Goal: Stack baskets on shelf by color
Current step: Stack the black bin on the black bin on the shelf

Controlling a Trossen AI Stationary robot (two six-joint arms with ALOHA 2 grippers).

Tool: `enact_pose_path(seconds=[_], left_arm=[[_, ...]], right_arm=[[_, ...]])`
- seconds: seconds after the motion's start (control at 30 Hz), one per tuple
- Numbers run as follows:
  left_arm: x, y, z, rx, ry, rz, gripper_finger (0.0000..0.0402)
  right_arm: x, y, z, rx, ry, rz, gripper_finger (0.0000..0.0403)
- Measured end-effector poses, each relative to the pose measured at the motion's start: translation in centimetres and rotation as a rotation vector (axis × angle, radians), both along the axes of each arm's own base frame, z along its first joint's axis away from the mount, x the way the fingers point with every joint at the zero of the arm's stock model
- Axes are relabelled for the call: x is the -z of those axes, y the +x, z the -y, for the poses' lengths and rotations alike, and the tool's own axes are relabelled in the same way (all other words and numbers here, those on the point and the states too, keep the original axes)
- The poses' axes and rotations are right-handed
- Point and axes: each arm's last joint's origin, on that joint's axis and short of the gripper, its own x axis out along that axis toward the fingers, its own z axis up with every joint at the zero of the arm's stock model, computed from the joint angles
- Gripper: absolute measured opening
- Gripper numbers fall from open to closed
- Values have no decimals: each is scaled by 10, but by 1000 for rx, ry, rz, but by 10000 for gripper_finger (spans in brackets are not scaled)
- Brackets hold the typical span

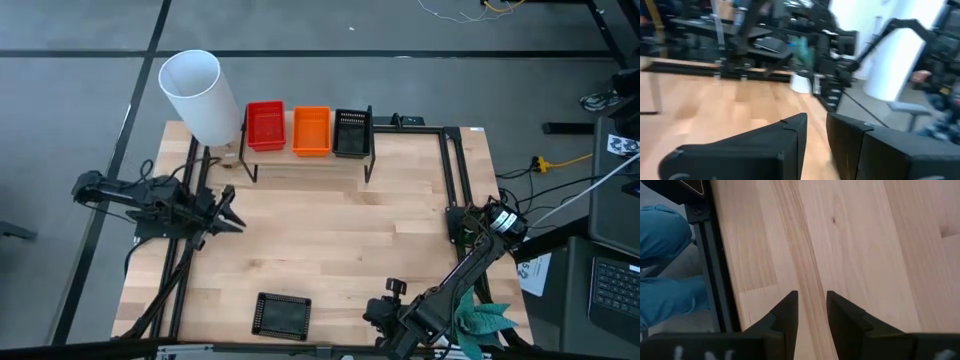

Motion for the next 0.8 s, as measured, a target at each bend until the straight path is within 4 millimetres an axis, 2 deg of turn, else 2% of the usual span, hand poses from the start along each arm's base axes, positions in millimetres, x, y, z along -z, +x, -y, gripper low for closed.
enact_pose_path(seconds=[0.37, 0.63, 0.8], left_arm=[[20, 1, 12, 21, 99, 41, 66], [43, 4, 14, 33, 100, 85, 66], [43, 4, 14, 29, 103, 87, 66]], right_arm=[[0, 0, 0, 1, -4, 4, 101], [-2, 5, 0, 30, -46, 105, 101], [-5, 13, -2, 51, 5, 171, 101]])
